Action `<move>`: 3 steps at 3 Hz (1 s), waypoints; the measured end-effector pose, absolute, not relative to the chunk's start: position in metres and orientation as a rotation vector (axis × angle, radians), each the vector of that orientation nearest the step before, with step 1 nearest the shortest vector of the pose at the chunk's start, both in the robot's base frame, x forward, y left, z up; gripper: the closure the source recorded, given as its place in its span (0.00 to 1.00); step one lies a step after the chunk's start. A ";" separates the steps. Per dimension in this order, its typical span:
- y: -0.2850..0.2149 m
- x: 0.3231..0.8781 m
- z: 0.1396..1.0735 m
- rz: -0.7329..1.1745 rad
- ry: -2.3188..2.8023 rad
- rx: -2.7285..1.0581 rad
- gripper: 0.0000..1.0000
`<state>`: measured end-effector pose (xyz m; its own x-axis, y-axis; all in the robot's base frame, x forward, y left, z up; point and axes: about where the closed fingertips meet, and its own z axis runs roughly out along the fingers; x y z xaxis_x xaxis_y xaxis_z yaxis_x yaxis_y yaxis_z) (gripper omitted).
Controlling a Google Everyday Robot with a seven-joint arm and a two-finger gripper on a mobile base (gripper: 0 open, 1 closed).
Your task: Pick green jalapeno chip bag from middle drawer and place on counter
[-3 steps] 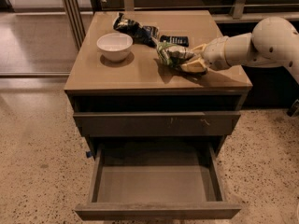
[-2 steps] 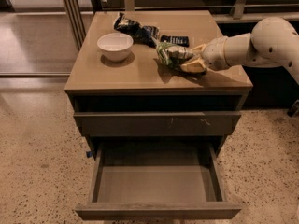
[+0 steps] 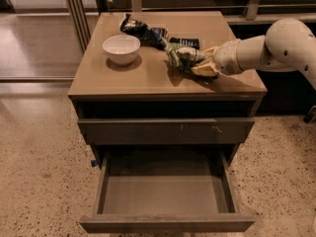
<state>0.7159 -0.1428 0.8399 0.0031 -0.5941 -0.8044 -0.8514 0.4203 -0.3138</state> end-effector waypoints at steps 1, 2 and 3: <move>-0.143 0.716 0.840 0.328 1.692 -1.272 0.12; -0.143 0.716 0.840 0.328 1.692 -1.273 0.00; -0.143 0.716 0.840 0.328 1.692 -1.273 0.00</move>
Offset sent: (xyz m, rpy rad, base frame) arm 0.0000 0.0000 0.0000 0.0000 0.0000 0.0000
